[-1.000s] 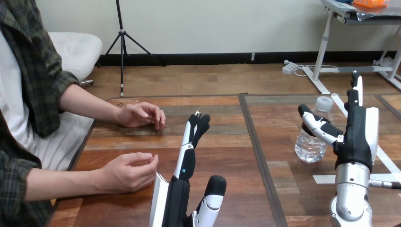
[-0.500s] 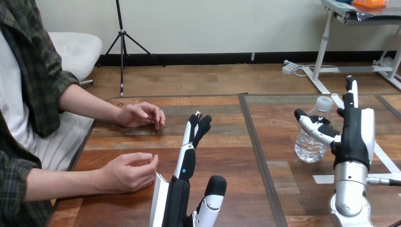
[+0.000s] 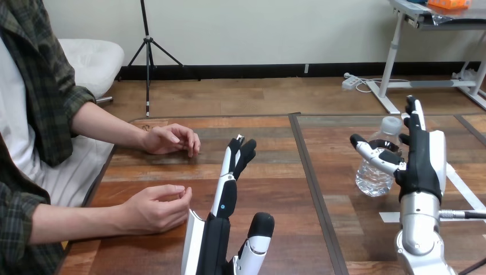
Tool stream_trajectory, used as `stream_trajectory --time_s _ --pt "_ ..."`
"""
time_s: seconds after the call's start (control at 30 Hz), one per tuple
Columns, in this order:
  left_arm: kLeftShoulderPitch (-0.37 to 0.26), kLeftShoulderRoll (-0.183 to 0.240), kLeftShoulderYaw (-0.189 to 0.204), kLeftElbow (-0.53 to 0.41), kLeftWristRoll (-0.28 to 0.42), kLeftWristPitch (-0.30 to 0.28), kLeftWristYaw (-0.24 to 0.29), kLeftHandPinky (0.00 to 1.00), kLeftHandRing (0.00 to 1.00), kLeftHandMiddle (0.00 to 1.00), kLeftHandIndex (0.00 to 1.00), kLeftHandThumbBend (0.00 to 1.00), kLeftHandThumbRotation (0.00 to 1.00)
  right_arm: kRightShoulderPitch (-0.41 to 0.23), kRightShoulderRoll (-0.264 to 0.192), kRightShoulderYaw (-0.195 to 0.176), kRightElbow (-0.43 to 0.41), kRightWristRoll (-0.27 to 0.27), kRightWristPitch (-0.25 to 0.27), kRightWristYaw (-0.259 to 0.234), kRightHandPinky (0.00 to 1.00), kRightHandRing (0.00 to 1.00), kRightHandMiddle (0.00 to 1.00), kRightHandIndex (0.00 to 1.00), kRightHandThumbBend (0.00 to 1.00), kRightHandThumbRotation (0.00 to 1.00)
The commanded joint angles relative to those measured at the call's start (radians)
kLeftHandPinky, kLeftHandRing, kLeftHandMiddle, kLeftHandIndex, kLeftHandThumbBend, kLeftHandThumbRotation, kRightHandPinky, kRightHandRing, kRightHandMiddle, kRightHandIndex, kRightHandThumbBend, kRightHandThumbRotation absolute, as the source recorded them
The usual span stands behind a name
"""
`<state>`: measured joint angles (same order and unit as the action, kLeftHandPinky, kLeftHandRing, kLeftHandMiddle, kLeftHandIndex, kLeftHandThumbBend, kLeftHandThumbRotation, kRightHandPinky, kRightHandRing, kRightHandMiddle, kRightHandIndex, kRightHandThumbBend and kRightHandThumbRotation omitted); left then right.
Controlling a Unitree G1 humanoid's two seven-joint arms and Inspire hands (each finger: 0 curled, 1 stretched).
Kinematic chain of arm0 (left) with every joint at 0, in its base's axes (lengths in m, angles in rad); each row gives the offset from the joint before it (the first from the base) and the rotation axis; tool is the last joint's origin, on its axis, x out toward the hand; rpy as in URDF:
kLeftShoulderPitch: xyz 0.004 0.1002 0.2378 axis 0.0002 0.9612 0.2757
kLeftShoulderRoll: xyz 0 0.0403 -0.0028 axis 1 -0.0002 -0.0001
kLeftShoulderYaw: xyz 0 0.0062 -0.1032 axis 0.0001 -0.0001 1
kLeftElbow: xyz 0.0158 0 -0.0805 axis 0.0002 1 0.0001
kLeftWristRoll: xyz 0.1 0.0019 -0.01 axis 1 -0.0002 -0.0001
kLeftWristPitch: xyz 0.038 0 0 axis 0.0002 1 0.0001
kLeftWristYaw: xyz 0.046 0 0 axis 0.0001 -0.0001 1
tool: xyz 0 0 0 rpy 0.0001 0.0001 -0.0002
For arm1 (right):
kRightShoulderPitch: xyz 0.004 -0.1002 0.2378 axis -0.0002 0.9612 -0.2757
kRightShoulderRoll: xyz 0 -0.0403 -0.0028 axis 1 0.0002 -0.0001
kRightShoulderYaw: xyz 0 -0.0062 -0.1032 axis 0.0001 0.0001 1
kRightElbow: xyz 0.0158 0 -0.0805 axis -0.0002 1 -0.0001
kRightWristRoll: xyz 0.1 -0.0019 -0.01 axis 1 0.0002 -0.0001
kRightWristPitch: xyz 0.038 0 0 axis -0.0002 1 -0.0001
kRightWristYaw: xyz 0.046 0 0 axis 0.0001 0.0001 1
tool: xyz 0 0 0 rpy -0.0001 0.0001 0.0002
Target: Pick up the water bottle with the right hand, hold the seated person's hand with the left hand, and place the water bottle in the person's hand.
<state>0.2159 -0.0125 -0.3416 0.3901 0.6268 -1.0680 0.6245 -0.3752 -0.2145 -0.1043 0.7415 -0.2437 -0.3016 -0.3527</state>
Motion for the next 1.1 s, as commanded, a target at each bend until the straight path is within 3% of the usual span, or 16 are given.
stream_trajectory --time_s 0.0,1.07 --pt "0.001 -0.025 -0.006 -0.002 -0.026 -0.018 -0.011 0.92 0.92 0.94 0.99 0.45 1.0 -0.105 -0.041 0.011 0.043 -0.004 -0.018 0.012 0.87 0.95 0.96 0.97 0.68 0.0" --pt "0.004 -0.03 0.005 -0.015 -0.012 -0.009 -0.005 0.92 0.92 0.94 1.0 0.46 1.0 -0.228 -0.091 0.048 0.342 -0.004 -0.088 0.036 0.91 0.98 0.98 0.95 0.71 0.0"
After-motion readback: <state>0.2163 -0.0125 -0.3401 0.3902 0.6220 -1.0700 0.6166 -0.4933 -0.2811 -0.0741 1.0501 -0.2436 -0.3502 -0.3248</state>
